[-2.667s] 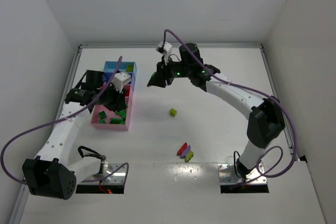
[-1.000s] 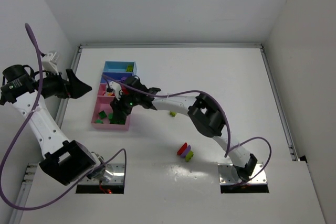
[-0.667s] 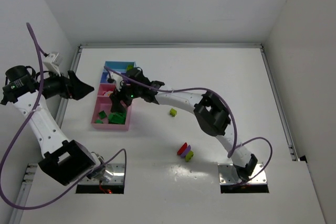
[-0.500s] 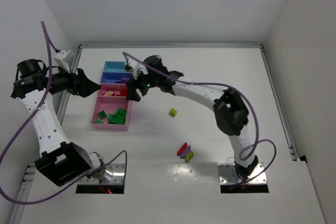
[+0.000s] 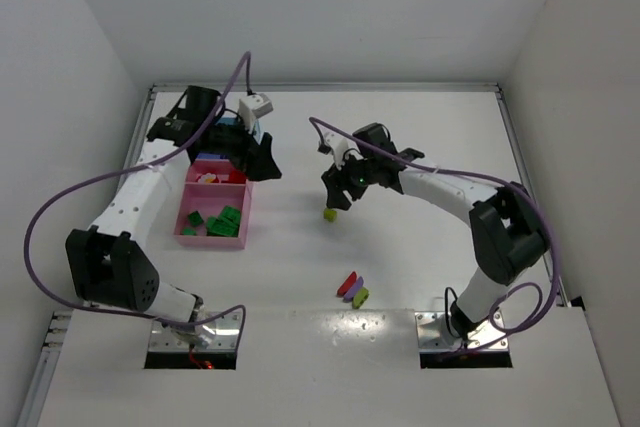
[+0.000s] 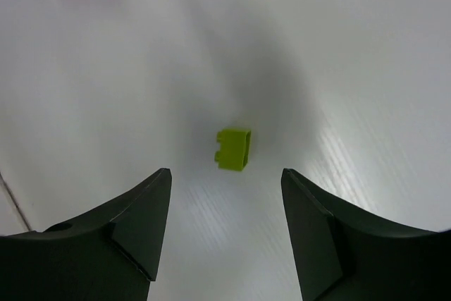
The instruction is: Sort the legos into containers by color
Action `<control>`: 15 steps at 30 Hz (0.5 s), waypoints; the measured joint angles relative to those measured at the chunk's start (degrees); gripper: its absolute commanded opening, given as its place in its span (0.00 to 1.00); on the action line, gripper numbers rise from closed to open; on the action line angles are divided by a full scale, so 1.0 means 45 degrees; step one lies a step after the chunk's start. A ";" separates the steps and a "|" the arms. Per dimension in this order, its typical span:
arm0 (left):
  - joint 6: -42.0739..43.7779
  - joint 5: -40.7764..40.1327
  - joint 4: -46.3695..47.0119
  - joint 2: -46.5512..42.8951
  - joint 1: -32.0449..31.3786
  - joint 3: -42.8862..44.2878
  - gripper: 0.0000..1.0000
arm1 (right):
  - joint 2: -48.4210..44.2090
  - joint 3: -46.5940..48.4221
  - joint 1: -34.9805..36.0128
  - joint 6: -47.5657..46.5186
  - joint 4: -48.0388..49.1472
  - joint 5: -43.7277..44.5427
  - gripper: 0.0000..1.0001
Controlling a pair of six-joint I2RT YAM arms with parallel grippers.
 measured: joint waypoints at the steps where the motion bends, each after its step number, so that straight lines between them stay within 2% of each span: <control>1: -0.0165 -0.0078 0.0121 0.0155 -0.0408 0.0000 0.93 | 0.0000 -0.0185 0.0044 -0.0005 -0.0058 0.0000 0.64; 4: -0.0529 -0.0277 0.0437 0.0316 -0.1010 0.0000 0.93 | 0.0010 -0.0607 0.0058 0.0005 0.0083 0.0160 0.64; 15: -0.0962 -0.0690 0.1073 0.0306 -0.1069 0.0005 0.93 | 0.1010 -0.1005 0.0112 0.0340 0.1457 0.1243 0.64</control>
